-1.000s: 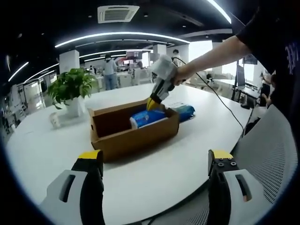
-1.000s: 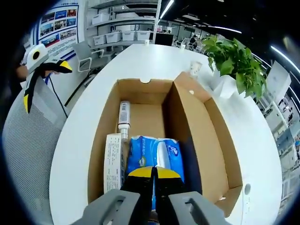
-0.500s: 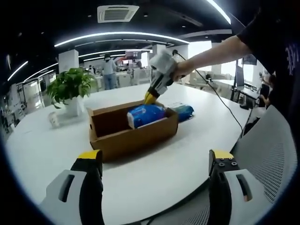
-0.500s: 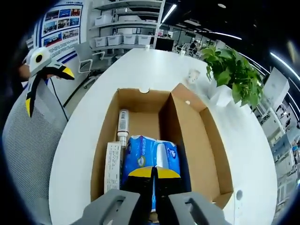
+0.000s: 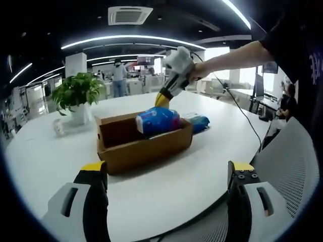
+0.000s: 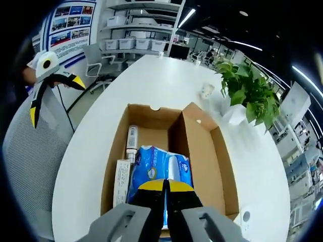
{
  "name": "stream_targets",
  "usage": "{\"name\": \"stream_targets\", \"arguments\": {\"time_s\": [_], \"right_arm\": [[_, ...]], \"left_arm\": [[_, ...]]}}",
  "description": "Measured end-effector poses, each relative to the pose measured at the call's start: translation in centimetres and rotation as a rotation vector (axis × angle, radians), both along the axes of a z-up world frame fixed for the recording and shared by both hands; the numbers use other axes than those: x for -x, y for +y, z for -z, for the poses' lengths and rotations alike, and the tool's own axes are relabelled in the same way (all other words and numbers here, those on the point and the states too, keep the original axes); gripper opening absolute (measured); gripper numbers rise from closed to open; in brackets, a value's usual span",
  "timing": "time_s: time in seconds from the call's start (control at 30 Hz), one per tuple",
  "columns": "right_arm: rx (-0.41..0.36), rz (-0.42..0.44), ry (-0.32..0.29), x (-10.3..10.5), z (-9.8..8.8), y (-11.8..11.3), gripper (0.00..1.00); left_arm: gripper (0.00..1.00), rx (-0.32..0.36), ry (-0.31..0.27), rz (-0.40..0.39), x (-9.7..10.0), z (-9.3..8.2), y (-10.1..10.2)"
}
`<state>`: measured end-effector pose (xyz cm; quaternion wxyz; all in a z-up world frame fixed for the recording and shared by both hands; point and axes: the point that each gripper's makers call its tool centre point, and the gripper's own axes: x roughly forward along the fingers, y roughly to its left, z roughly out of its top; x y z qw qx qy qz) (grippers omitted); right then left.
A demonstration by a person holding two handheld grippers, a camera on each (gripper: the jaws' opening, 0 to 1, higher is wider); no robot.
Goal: Operate the shoe box by opening the lid, removing the specified soft item, and placing it in the target area until the item is outside and the box remains undamaged.
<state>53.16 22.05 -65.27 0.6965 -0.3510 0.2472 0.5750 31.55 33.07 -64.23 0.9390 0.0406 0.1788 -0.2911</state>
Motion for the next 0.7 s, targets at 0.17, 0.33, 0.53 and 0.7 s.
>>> {"name": "stream_targets", "arguments": {"time_s": [0.17,0.33,0.53,0.7], "right_arm": [[-0.003,0.0,-0.024,0.0,-1.0,0.0,0.0],[-0.012,-0.008,-0.048,0.1,-2.3,-0.1,0.0],[-0.019,-0.01,-0.069,0.3,-3.5,-0.4,0.0],[-0.023,-0.007,-0.093,0.2,-4.4,-1.0,0.0]], "left_arm": [[0.99,0.004,-0.003,0.003,0.0,0.0,0.0],[0.99,0.008,-0.003,0.005,0.1,0.0,0.0],[0.99,0.01,-0.003,0.009,0.1,0.0,0.0],[0.99,0.014,-0.003,0.013,0.1,-0.1,0.0]]}}
